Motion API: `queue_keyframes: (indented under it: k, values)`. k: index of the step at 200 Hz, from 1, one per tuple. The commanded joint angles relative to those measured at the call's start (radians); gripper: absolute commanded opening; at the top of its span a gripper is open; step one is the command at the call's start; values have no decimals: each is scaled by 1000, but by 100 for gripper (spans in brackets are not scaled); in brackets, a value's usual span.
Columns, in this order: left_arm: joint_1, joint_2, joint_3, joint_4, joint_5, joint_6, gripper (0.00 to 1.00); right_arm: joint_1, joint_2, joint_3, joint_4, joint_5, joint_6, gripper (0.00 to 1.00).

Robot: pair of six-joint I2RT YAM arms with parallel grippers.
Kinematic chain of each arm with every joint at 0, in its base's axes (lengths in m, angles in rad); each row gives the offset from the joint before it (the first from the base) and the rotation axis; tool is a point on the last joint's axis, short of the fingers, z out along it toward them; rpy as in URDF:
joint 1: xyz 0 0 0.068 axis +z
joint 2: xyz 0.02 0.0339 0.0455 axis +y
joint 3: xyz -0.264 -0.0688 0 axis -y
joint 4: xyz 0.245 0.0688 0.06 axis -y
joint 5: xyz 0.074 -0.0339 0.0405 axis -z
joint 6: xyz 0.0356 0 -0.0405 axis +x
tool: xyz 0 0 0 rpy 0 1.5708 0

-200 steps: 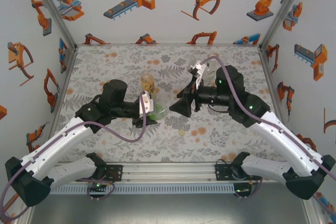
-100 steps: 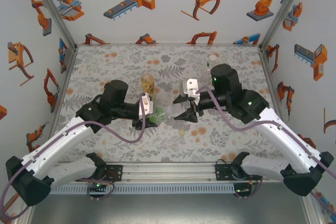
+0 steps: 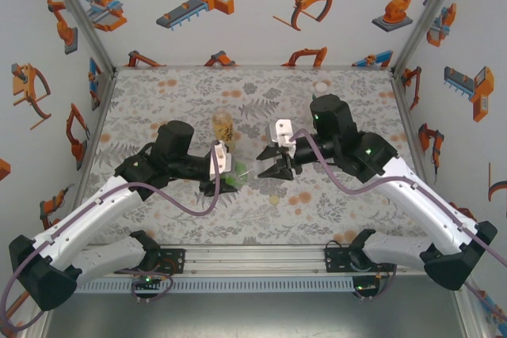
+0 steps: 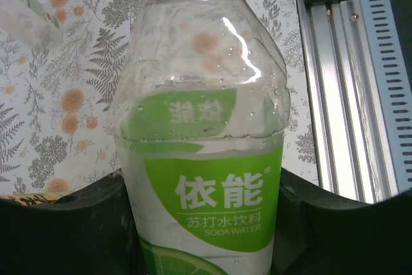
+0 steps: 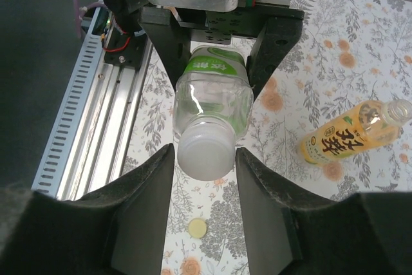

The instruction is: Screw on the bottle caps

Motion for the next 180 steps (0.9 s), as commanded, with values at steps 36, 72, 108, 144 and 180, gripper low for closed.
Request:
queue_keyframes:
  k: [36, 72, 108, 144, 180]
  values:
    - [-4, 2, 31, -10, 39, 17, 0, 12, 9, 39, 21, -8, -10, 29]
    - [-3, -1, 31, -10, 22, 16, 0, 13, 1, 23, 42, 44, 92, 12]
    - [-3, -11, 29, -7, -14, 14, 0, 12, -23, -60, 222, 158, 405, 0]
    - [-3, -17, 27, 3, -45, 8, 0, 13, -36, -147, 403, 253, 769, 0]
    - [-5, -25, 25, 14, -75, -1, 0, 15, -36, -165, 441, 363, 1082, 0]
